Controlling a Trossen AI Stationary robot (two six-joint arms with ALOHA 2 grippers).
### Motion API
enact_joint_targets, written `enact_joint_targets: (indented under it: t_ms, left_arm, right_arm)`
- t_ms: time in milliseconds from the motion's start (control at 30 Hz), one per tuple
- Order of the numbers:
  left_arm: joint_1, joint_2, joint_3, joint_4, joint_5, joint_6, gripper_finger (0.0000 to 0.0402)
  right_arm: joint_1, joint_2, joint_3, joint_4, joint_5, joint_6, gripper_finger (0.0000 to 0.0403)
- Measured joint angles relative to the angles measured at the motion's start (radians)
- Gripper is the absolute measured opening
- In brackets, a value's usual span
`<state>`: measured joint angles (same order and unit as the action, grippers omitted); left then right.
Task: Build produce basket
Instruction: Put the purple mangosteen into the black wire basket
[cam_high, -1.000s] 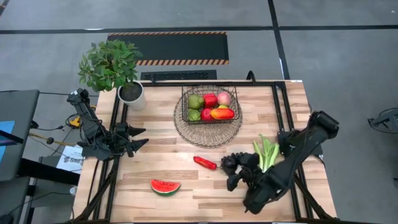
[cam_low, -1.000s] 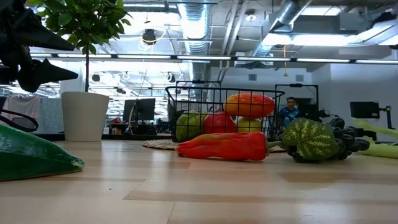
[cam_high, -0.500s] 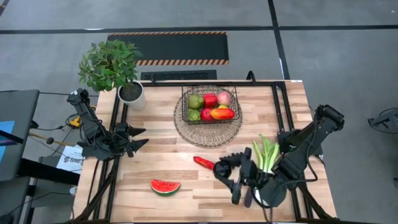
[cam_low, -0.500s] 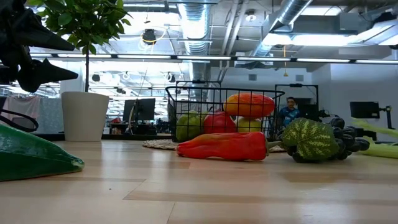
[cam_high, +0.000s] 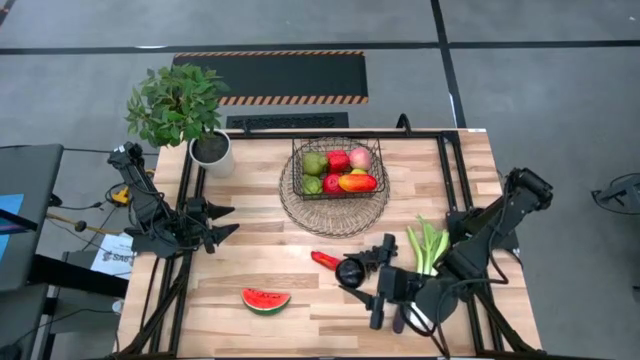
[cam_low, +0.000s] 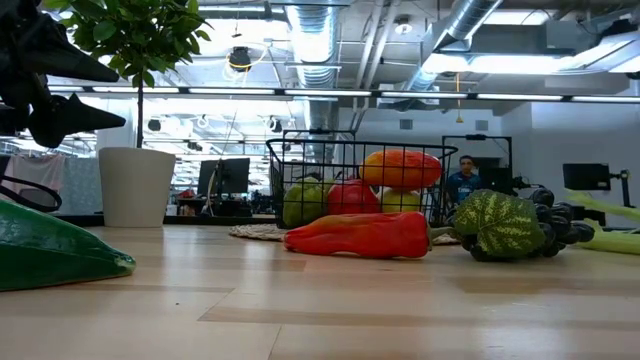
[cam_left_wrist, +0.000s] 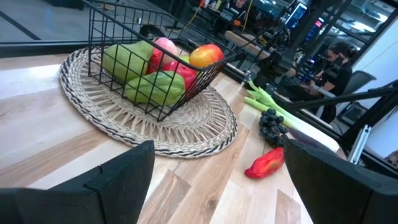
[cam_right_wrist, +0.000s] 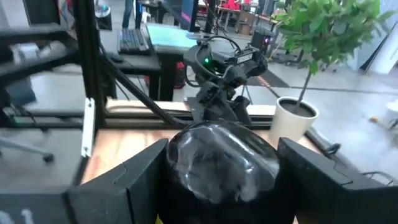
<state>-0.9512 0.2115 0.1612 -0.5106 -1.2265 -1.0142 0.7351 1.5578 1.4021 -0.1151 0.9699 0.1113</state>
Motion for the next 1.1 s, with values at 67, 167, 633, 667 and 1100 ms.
enact_joint_targets:
  t_ms: [67, 167, 633, 667, 1100]
  left_arm:
    - [0.0, 0.0, 0.0, 0.0, 0.0, 0.0, 0.0341]
    - [0.0, 0.0, 0.0, 0.0, -0.001, 0.0, 0.0341]
    - [0.0, 0.0, 0.0, 0.0, 0.0, -0.004, 0.0341]
    - [0.0, 0.0, 0.0, 0.0, 0.0, -0.005, 0.0341]
    - [0.0, 0.0, 0.0, 0.0, 0.0, -0.011, 0.0341]
  right_arm:
    - [-0.01, 0.0, 0.0, -0.023, 0.0, -0.038, 0.0286]
    - [-0.037, 0.0, 0.0, -0.069, 0.001, -0.109, 0.0286]
    - [-0.131, 0.001, 0.0, -0.143, 0.001, -0.617, 0.0286]
    - [-0.131, 0.001, 0.0, -0.142, 0.001, -0.674, 0.0286]
    - [-0.136, 0.002, 0.0, -0.125, 0.002, -1.037, 0.0286]
